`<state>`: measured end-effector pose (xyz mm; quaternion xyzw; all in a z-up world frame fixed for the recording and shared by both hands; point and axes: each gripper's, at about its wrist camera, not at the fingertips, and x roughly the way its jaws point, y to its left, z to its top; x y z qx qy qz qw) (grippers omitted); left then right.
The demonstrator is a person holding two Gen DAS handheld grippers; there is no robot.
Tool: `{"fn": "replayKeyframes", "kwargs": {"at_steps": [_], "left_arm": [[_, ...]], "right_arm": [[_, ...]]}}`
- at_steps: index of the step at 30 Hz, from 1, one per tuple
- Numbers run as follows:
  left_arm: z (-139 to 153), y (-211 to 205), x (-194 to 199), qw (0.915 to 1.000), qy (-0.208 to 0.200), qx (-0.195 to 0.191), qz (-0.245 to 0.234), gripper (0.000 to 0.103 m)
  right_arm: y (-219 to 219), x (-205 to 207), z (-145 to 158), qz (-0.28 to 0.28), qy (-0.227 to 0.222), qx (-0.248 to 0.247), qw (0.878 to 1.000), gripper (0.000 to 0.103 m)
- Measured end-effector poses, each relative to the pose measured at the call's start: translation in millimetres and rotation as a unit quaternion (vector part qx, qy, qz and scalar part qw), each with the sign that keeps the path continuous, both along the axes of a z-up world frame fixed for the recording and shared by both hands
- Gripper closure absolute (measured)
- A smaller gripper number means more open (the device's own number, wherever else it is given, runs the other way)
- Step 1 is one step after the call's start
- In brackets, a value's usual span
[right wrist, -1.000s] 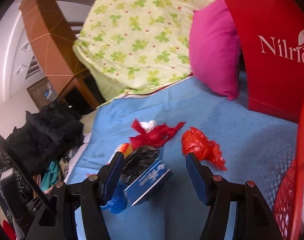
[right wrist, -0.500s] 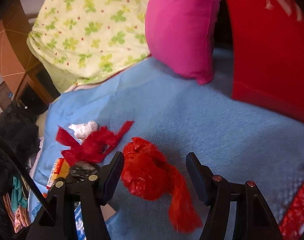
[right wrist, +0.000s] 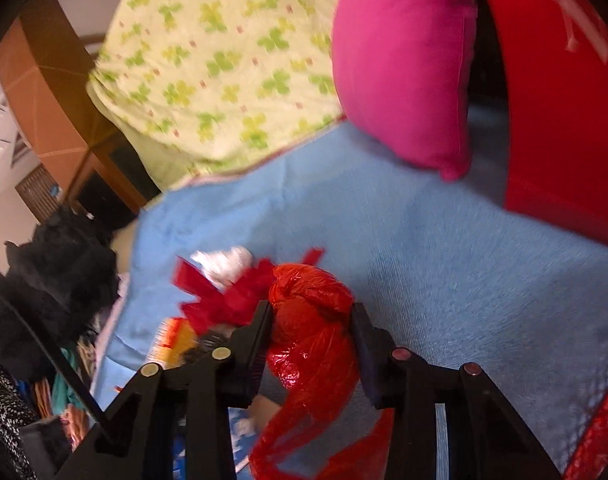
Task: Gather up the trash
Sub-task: 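Grasp the red plastic bag with the right tool while the left tool grasps the blue plastic bag, then carry both bags over the red basket and open both tools to drop them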
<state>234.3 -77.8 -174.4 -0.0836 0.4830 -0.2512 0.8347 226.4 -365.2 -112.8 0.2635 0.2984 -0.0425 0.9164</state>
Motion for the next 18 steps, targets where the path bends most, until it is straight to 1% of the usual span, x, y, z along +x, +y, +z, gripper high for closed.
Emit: {"fn": "replayKeyframes", "kwargs": {"at_steps": [3,6,7,8,10,11,13,18], "left_arm": [[7.6,2.5,-6.2,0.9993,-0.024,0.019,0.023,0.058],[21.8,10.2,-17.0,0.9973,-0.052,0.034,0.041,0.059],[27.8,11.1,-22.4,0.9955,-0.067,0.048,0.048,0.059],[35.7,12.3,-30.2,0.9922,-0.088,0.067,0.057,0.059],[46.9,19.3,-42.8,0.9873,-0.116,0.086,0.066,0.059],[55.7,21.9,-52.5,0.9836,-0.135,0.095,0.073,0.059],[68.2,25.7,-67.6,0.9777,-0.159,0.109,0.082,0.059],[95.0,24.5,-97.8,0.9648,-0.200,0.138,0.100,0.059]], "right_arm": [[10.4,-23.9,24.5,0.008,-0.038,-0.009,0.999,0.062],[21.7,-49.2,42.6,0.022,-0.064,-0.022,0.998,0.062],[25.6,-58.4,48.3,0.024,-0.072,-0.027,0.997,0.062],[28.3,-66.8,53.5,0.025,-0.080,-0.031,0.996,0.062],[34.9,-84.4,63.0,0.029,-0.096,-0.035,0.994,0.062],[39.2,-93.7,66.4,0.032,-0.102,-0.038,0.994,0.062],[47.8,-106.2,69.5,0.040,-0.108,-0.047,0.992,0.062],[63.4,-138.4,71.7,0.054,-0.119,-0.048,0.990,0.062]]}}
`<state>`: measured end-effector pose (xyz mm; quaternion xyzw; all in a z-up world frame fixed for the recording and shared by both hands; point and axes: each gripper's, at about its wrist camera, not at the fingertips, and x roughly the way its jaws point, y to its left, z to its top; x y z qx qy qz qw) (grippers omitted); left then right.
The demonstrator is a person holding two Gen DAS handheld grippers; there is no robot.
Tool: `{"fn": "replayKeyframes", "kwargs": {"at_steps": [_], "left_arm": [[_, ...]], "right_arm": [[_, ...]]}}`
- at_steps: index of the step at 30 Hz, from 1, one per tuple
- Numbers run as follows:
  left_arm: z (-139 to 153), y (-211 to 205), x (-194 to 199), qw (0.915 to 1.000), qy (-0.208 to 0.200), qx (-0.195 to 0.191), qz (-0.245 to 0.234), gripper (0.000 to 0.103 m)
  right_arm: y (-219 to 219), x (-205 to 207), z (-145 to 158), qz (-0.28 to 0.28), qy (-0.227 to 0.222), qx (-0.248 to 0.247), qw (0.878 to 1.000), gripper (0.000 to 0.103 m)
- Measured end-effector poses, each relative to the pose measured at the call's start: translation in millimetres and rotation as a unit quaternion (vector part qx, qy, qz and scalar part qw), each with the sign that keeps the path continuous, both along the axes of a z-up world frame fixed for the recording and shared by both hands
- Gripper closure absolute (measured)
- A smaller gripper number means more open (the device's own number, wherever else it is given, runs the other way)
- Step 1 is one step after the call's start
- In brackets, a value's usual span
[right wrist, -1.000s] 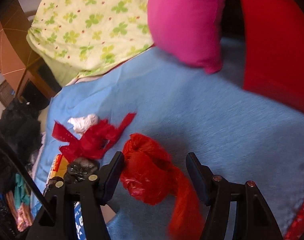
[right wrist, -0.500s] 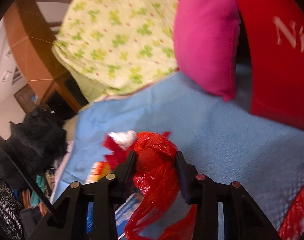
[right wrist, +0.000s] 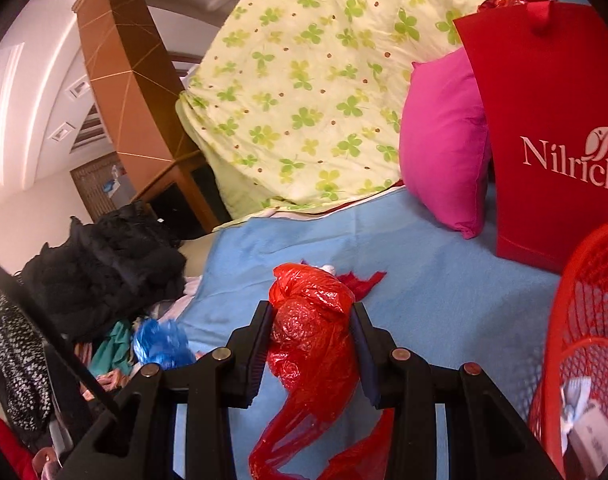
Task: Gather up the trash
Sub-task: 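Carry both bags over the red basket and open both tools to drop them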
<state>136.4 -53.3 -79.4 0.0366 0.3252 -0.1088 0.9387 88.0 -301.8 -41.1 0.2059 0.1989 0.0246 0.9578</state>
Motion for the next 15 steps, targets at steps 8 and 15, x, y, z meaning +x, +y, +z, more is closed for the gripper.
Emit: {"fn": "replayKeyframes", "kwargs": {"at_steps": [8,15], "left_arm": [[35.8,-28.1,-44.3,0.9980,-0.051,0.032,-0.019,0.059],[54.7,-63.8,-65.8,0.9940,-0.082,0.061,-0.038,0.058]], "right_arm": [[-2.8,-41.7,13.6,-0.006,-0.037,-0.016,0.999,0.062],[-24.1,-61.3,20.4,-0.024,-0.054,-0.011,0.998,0.062]]}}
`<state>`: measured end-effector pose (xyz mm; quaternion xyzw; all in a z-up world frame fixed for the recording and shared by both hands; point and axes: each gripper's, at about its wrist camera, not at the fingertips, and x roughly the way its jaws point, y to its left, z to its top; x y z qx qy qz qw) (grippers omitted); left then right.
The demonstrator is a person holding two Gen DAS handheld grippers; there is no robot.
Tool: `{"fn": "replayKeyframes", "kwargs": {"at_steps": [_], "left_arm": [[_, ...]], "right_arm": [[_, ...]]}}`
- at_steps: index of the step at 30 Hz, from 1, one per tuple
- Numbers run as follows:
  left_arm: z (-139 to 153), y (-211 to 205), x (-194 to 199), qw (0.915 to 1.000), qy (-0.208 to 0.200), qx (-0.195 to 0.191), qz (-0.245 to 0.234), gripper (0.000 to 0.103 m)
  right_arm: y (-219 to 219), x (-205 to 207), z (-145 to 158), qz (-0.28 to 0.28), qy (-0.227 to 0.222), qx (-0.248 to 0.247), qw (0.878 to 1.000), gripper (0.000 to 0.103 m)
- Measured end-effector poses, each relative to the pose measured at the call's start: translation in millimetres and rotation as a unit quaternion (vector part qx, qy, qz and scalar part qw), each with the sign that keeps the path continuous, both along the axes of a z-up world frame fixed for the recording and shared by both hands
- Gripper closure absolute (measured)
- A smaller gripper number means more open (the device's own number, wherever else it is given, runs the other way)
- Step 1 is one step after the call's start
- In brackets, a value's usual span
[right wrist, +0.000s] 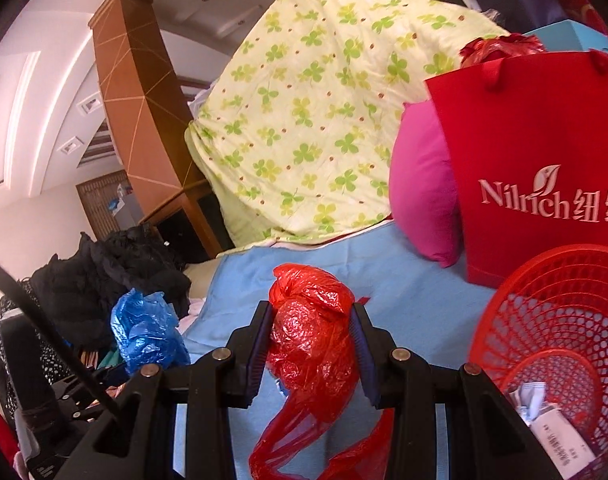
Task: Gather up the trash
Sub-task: 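Carry both bags over the red basket and open both tools to drop them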
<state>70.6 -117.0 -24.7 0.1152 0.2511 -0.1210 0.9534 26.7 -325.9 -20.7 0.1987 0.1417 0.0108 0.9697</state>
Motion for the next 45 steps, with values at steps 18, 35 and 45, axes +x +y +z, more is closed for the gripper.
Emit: {"fn": "replayKeyframes", "kwargs": {"at_steps": [18,35,45], "left_arm": [[16.9,-79.5,-30.1,0.9973,-0.028,0.046,-0.050,0.058],[22.5,-153.4,-52.0,0.9905,-0.040,0.071,-0.111,0.058],[17.1,-202.9,-65.9,0.9823,-0.020,0.062,-0.175,0.056]], "right_arm": [[-69.7,-39.0,4.5,-0.045,-0.026,0.045,0.998,0.062],[-137.2,-77.7,-4.6,-0.104,-0.030,0.092,0.990,0.061],[-182.2,-101.5,-15.9,-0.145,-0.032,0.141,0.979,0.059]]}}
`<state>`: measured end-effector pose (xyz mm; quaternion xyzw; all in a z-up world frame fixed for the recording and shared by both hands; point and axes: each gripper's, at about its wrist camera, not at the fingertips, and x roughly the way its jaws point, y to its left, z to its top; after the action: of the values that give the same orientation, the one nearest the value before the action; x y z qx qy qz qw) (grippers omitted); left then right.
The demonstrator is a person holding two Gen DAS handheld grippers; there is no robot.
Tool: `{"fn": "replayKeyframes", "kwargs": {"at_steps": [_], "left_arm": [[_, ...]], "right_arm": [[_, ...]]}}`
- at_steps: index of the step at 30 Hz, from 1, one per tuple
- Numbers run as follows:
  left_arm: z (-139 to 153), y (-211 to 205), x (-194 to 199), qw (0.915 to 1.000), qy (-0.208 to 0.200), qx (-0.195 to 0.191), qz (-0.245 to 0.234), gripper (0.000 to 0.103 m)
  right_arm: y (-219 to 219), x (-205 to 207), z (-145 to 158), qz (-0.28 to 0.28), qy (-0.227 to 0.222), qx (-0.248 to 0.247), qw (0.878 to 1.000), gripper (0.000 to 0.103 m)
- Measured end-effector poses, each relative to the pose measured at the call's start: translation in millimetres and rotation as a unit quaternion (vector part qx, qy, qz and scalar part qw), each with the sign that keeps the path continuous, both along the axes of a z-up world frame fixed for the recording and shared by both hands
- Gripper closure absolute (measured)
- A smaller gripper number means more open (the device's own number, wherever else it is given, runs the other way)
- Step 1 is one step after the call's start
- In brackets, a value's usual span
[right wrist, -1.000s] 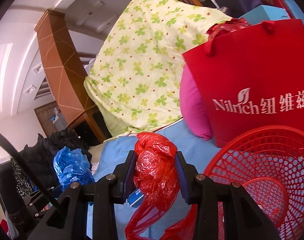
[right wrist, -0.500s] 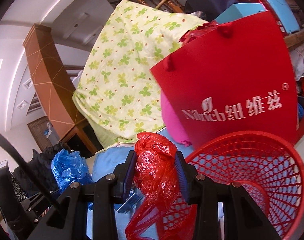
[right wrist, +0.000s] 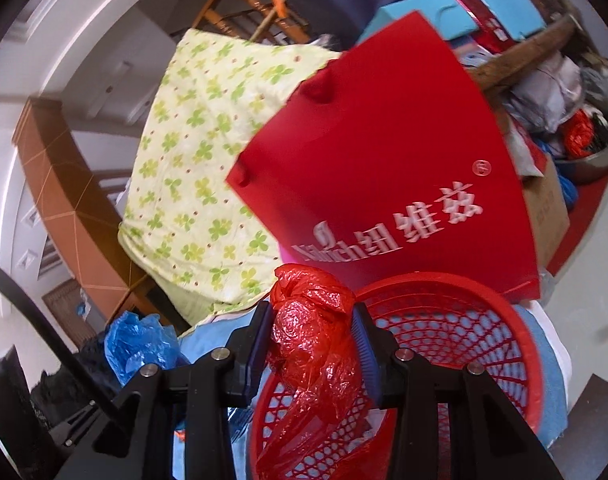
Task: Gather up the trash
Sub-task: 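Carry both bags over the red basket and open both tools to drop them, then move the right tool to the blue toothpaste box while the left tool approaches the orange wrapper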
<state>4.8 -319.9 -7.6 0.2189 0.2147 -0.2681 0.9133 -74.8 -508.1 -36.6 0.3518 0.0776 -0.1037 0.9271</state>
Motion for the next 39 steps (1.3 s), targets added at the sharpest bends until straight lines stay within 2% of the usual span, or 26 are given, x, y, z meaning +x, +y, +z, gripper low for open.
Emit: {"fn": "replayKeyframes", "kwargs": {"at_steps": [4,5,6,8,14,20,24,26,30,34,39], "left_arm": [[-7.8,-14.9,1.7,0.9978,0.042,-0.022,-0.047,0.053],[-11.3,-18.1,4.0,0.9964,0.056,-0.026,-0.058,0.052],[-14.3,-20.0,6.2,0.9954,0.067,-0.029,-0.063,0.047],[-21.6,-21.1,13.2,0.9915,0.096,-0.040,-0.078,0.043],[-34.1,-0.8,31.9,0.9872,0.132,-0.068,-0.060,0.042],[-38.2,51.5,58.5,0.9893,0.124,-0.077,-0.004,0.041],[-53.9,112.4,86.2,0.9871,0.123,-0.077,0.068,0.040],[-64.6,146.3,98.4,0.9829,0.126,-0.078,0.110,0.040],[-83.3,216.3,121.4,0.9682,0.127,-0.079,0.200,0.040],[-96.1,271.6,133.6,0.9542,0.123,-0.089,0.258,0.040],[-111.3,309.4,149.4,0.9405,0.129,-0.092,0.300,0.040]], "right_arm": [[-17.1,-5.9,-7.3,-0.012,0.006,0.031,0.999,0.055],[-21.4,-6.8,-9.6,-0.014,0.008,0.040,0.999,0.051],[-24.0,-6.7,-10.8,-0.015,0.011,0.045,0.999,0.043],[-28.2,-5.2,-13.2,-0.017,0.015,0.057,0.998,0.040],[-18.8,-0.5,-7.5,-0.016,0.009,0.042,0.999,0.040],[13.6,10.4,7.1,-0.007,-0.005,-0.008,1.000,0.040],[43.0,23.1,18.1,0.018,-0.024,-0.041,0.999,0.040],[61.5,32.8,22.4,0.037,-0.033,-0.057,0.997,0.040],[102.4,60.3,25.7,0.082,-0.030,-0.080,0.993,0.040],[141.3,97.3,17.0,0.135,0.004,-0.079,0.988,0.040],[175.5,140.8,-5.7,0.175,0.067,-0.059,0.981,0.040]]}}
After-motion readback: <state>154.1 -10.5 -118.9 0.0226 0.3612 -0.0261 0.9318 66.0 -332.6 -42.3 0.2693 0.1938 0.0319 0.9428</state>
